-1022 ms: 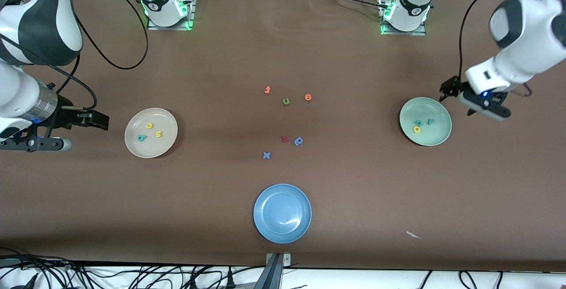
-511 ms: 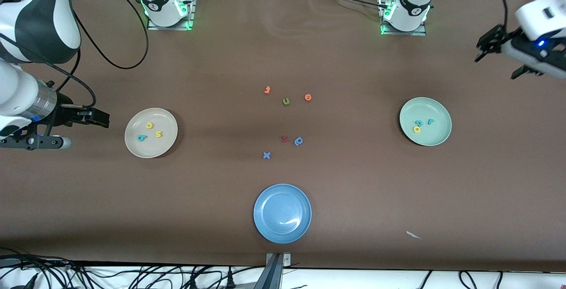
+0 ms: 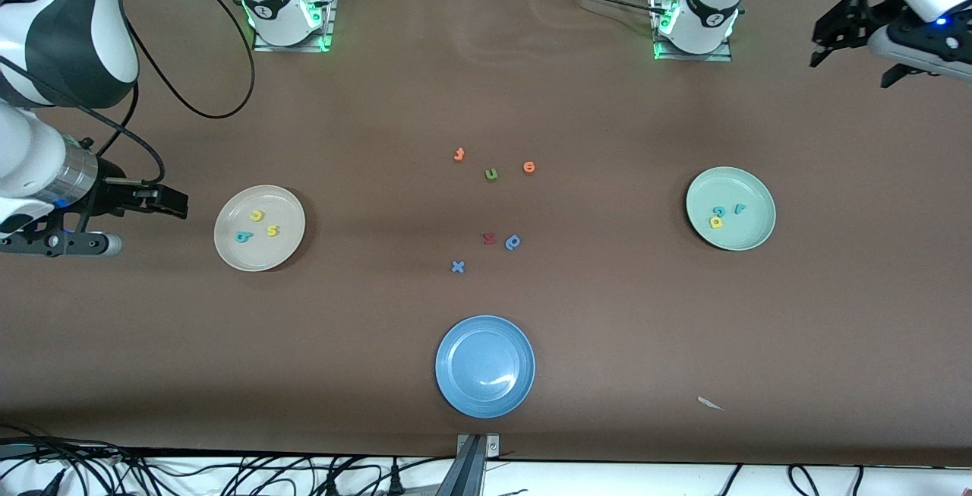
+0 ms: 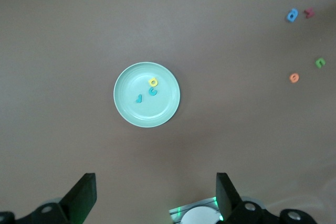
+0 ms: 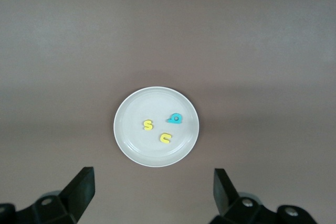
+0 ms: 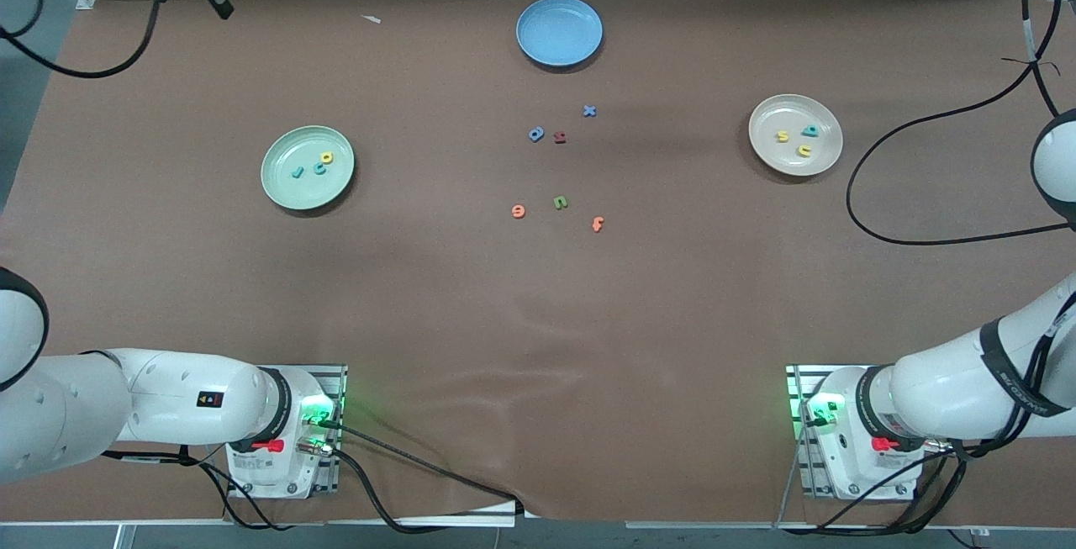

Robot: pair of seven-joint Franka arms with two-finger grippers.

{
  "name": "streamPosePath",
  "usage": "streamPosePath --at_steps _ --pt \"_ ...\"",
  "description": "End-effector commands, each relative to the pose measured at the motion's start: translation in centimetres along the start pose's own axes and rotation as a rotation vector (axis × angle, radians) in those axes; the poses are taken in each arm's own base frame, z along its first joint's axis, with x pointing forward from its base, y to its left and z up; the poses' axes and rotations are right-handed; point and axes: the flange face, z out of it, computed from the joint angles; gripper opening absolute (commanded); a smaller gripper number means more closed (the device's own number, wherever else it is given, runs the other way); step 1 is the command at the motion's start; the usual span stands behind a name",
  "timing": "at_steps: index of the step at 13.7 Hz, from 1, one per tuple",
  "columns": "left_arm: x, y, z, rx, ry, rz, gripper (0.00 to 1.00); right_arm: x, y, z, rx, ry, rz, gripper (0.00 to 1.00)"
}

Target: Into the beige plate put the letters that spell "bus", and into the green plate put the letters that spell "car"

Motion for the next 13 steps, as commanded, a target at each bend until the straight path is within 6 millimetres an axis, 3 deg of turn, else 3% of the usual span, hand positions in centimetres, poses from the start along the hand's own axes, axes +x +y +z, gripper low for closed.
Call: streamPosePath --at_steps 1,3,4,6,13 --pt "2.0 -1.3 -1.5 0.021 0.006 -0.050 1.00 -0.6 0.0 -0.9 0.021 0.006 0.014 1.00" --pt "2.9 -1.3 -0.6 0.017 -0.010 -0.046 1.00 -0.6 0.0 -0.7 0.020 0.001 0.013 1.00" --pt "4.4 -1.2 1.1 0.015 -0.051 -0.038 1.00 -0.6 0.0 -0.7 0.020 0.001 0.014 1.00" --pt "5.0 -2.2 -1.3 0.019 -0.026 -0.055 1.00 -0.5 -0.1 -0.8 0.020 0.003 0.013 1.00" --pt "5.0 -2.1 -1.3 0.013 -0.027 -0.052 1.00 -0.5 0.0 -0.8 0.020 0.003 0.014 1.00"
